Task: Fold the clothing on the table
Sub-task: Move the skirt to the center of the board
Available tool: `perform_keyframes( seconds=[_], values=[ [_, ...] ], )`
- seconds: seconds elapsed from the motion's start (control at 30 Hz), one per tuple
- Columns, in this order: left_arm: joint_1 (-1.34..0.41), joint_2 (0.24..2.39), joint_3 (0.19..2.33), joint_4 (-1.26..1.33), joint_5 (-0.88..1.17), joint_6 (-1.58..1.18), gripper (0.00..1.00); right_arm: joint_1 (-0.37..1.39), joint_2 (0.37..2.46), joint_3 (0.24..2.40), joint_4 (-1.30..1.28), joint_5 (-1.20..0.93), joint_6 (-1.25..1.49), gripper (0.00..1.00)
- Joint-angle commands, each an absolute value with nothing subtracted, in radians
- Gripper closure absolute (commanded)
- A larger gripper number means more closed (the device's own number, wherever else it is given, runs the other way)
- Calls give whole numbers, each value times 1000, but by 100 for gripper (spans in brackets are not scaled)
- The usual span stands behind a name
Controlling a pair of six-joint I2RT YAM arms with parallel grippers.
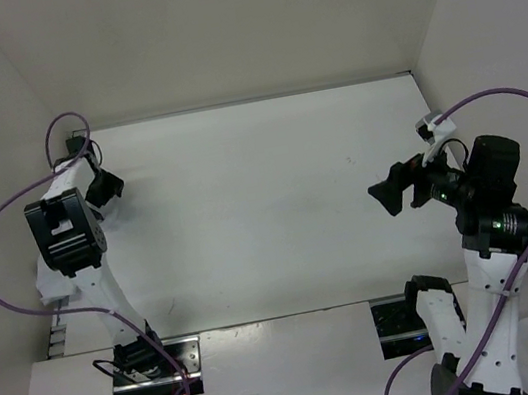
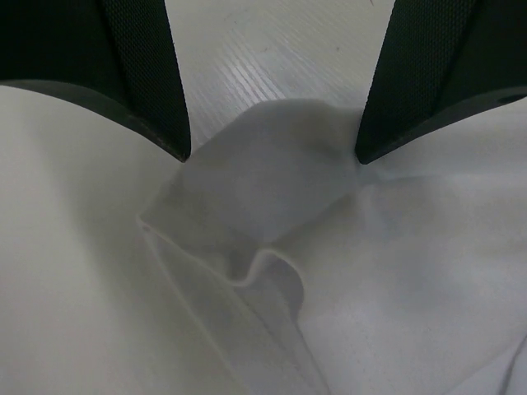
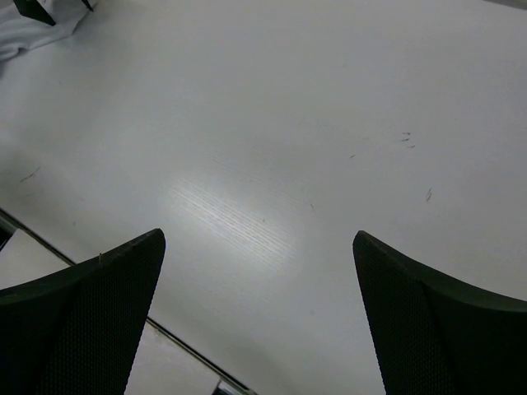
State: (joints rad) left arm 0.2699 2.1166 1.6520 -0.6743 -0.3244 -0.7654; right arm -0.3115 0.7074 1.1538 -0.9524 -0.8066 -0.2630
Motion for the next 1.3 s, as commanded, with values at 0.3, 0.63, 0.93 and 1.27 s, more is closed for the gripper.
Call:
perform_keyframes(
  seconds=[0.3,0.63,0.93,1.27],
  values=[
    [313,2034,1510,-546,58,-755,100,-304,657,1169,-920,-825,-267,1],
    [-220,1717,1546,-483,12,-911,98,-304,626,1160,-900,-804,-227,1],
    [-471,1594,1576,-434,-166,-688,0,-304,604,1160,-881,-782,-209,1],
    [-509,1730,1649,-603,-114,-326,0,-313,586,1141,-862,-782,-189,1]
  ],
)
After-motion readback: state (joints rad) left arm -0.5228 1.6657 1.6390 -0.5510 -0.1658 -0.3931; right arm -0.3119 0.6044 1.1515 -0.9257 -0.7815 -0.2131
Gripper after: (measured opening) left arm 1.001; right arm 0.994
